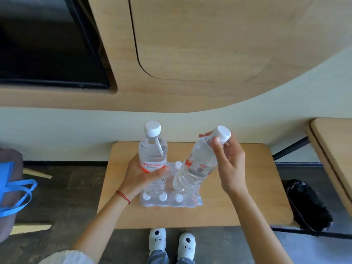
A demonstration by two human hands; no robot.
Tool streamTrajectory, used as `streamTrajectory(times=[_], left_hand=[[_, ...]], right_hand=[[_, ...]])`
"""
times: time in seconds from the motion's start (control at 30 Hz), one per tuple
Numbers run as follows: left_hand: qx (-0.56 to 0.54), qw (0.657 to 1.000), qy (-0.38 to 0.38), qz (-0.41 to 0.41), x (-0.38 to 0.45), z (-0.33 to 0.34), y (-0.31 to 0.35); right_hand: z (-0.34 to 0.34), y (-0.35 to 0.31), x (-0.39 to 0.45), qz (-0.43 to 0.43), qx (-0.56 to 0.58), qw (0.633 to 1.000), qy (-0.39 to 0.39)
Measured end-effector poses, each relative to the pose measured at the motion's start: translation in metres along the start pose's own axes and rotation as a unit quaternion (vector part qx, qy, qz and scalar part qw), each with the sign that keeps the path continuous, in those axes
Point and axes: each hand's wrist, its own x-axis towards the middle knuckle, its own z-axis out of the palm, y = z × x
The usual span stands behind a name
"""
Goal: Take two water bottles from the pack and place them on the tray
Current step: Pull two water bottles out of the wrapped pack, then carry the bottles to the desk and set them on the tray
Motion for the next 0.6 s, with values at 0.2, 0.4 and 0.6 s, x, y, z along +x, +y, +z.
streamTrajectory(times=[0.2, 0.4, 0.6], left_hand=[[-0.008, 0.993, -0.101, 0.064, 0.008, 0.039, 0.082], [0.034, 0.976, -0.180, 0.122, -0.001, 0.120, 0.133], [0.052, 0.960, -0.236, 0.143, -0.036, 0.236, 0.144]], right_hand=[[-0.061, -0.072, -0.008, 0.001, 0.034, 0.995, 0.098], [-0.140, -0.104, -0.042, 0.002, 0.097, 0.976, 0.194], [-0.242, -0.098, -0.087, -0.021, 0.076, 0.955, 0.287]])
